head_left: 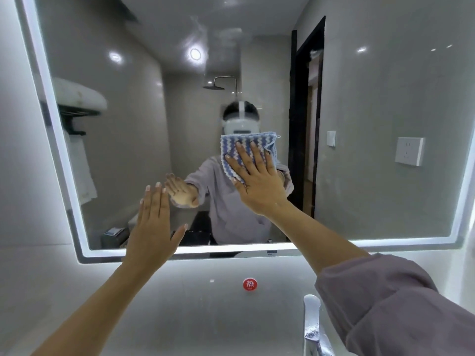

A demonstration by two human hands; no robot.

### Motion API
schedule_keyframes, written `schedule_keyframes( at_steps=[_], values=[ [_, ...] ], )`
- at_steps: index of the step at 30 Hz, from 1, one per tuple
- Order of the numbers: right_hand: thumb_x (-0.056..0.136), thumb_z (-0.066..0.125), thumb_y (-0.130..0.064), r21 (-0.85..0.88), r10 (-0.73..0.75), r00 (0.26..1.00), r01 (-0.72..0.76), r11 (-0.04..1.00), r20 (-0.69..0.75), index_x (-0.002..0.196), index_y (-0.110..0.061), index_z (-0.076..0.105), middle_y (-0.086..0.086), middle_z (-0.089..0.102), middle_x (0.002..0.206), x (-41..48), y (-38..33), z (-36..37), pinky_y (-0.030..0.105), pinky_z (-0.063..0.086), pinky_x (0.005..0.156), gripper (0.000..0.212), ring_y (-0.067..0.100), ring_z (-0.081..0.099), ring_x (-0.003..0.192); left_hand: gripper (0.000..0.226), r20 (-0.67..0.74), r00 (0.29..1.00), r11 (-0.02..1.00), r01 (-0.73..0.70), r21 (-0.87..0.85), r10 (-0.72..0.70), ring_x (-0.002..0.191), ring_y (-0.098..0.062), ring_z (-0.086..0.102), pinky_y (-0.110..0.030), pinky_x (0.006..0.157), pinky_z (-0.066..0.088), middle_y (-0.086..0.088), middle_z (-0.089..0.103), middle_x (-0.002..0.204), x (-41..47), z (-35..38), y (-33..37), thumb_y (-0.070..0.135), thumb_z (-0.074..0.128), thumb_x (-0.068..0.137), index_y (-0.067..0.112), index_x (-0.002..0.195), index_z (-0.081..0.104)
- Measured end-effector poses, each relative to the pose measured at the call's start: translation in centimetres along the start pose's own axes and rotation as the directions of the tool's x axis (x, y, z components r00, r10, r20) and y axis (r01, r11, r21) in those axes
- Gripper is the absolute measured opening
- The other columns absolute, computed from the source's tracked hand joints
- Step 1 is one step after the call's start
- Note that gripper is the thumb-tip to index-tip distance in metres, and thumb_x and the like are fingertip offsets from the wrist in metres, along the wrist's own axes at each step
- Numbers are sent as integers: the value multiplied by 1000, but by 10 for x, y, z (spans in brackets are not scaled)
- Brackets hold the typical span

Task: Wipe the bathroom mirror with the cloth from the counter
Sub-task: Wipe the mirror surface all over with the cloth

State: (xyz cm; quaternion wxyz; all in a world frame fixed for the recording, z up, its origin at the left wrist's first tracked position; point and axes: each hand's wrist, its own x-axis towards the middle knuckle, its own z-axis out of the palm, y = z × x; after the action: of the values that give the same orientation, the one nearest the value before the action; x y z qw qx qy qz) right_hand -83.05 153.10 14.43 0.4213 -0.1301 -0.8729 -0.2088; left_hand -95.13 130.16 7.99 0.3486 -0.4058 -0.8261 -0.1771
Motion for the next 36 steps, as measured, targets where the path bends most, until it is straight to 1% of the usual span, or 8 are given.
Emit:
schedule_keyframes(
  at_steps=[4, 9, 12, 16, 21, 26, 31, 36],
  values=[
    [103, 26, -35, -9, 9, 1000, -9, 1000, -28, 149, -26, -5, 4, -13, 157, -6, -6, 5, 43, -18, 116, 56, 32, -5, 148, 93, -29, 1000, 999, -7, -52, 5, 146, -27, -10, -34, 117, -2, -15, -7, 158, 14, 5, 19, 44, 56, 88, 0, 148, 0],
    [101, 28, -37, 57, 52, 997, -48, 997, -61, 151, -24, 15, 6, 8, 160, -22, -27, 24, 44, -11, 119, 53, 32, 1, 148, 88, -131, 991, 992, -36, -121, 20, 146, -35, 2, -41, 117, 6, -22, 6, 157, 31, 13, 33, 31, 61, 88, -5, 147, 8],
    [101, 26, -38, 15, 16, 999, -15, 1000, -32, 152, -25, 14, 6, 6, 161, -39, -38, 44, 45, -12, 118, 54, 31, -3, 148, 86, -151, 988, 993, -39, -108, 22, 144, -40, 4, -46, 116, 8, -27, 6, 155, 39, 22, 34, 31, 59, 89, -8, 146, 8],
    [102, 29, -40, -6, -17, 1000, 17, 1000, 14, 154, -27, 12, 4, 3, 162, -68, -50, 70, 47, -9, 119, 56, 29, -4, 149, 87, -118, 993, 993, -35, -111, 22, 145, -34, -6, -47, 119, 7, -21, -10, 155, 41, 43, 29, 33, 54, 93, -4, 146, -5],
    [98, 34, -43, -31, -71, 995, 73, 997, 74, 153, -28, 20, 0, 9, 161, -115, -68, 101, 46, -1, 120, 58, 27, 2, 149, 80, -84, 996, 998, -44, -53, 40, 145, -34, -13, -47, 120, 3, -24, -14, 154, 44, 57, 21, 50, 18, 96, -8, 145, -7],
    [98, 36, -42, -32, -98, 992, 101, 994, 83, 152, -27, 24, -2, 9, 161, -144, -83, 119, 44, 5, 120, 57, 23, 4, 149, 83, -93, 994, 998, -58, -24, 56, 145, -35, -13, -48, 120, 4, -23, -13, 155, 47, 63, 15, 44, 34, 95, -8, 145, -7],
    [101, 34, -39, 19, -96, 995, 96, 995, 38, 151, -29, 24, -5, 15, 160, -142, -75, 117, 42, 3, 121, 53, 21, 10, 149, 84, -88, 995, 998, -54, -17, 53, 145, -33, -13, -47, 120, 4, -22, -14, 155, 48, 64, 14, 46, 34, 94, -6, 145, -8],
    [98, 38, -36, 53, -5, 999, 7, 999, -32, 148, -29, 34, -4, 21, 158, -149, -49, 114, 43, 9, 120, 50, 23, 13, 148, 82, -125, 990, 997, -65, -29, 61, 145, -34, -9, -48, 120, 6, -23, -11, 156, 47, 63, 15, 49, 30, 97, -7, 146, -5]
  ],
)
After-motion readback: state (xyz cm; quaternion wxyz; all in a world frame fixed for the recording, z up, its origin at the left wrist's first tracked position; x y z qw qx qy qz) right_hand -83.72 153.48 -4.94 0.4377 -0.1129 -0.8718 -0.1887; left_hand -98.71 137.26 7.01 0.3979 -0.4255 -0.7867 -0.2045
